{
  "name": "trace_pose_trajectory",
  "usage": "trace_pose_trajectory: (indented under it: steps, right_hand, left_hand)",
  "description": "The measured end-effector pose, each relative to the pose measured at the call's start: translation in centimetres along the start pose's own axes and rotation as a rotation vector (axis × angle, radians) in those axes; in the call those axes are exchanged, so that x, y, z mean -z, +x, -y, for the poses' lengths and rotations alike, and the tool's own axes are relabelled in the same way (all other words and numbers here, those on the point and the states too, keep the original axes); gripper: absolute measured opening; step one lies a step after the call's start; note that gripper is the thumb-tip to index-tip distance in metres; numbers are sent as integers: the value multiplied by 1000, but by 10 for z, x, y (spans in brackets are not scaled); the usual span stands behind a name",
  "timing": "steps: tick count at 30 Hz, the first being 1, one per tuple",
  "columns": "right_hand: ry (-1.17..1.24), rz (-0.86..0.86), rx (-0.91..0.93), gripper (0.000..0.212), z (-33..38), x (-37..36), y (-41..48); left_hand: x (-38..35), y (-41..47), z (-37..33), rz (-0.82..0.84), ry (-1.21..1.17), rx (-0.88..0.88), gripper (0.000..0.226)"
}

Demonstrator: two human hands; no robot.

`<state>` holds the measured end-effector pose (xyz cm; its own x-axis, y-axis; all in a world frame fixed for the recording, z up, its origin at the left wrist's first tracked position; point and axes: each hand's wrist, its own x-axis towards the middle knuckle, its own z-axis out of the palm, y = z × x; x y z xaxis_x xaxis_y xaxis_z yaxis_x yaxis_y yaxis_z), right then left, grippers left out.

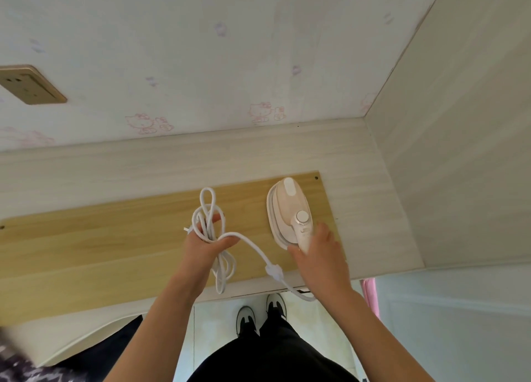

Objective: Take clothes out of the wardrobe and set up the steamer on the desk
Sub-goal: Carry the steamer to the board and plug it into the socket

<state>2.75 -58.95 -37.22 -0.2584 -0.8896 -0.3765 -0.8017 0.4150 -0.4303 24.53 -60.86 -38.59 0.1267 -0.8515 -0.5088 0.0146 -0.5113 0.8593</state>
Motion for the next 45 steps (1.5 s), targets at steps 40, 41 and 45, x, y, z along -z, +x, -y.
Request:
trace_pose_trajectory:
  steps: [40, 41, 45]
  right_hand:
    - [-270, 362, 492, 25, 123, -30, 37]
    - [-206, 359, 525, 29, 134, -34, 32]
    - [331, 410, 508, 61, 190, -47, 3]
  left_hand:
    - [126, -33, -65, -458, -374, -140, 28]
    - [129, -32, -66, -434, -355, -139, 27]
    - [144, -25, -71, -332, -289, -144, 25]
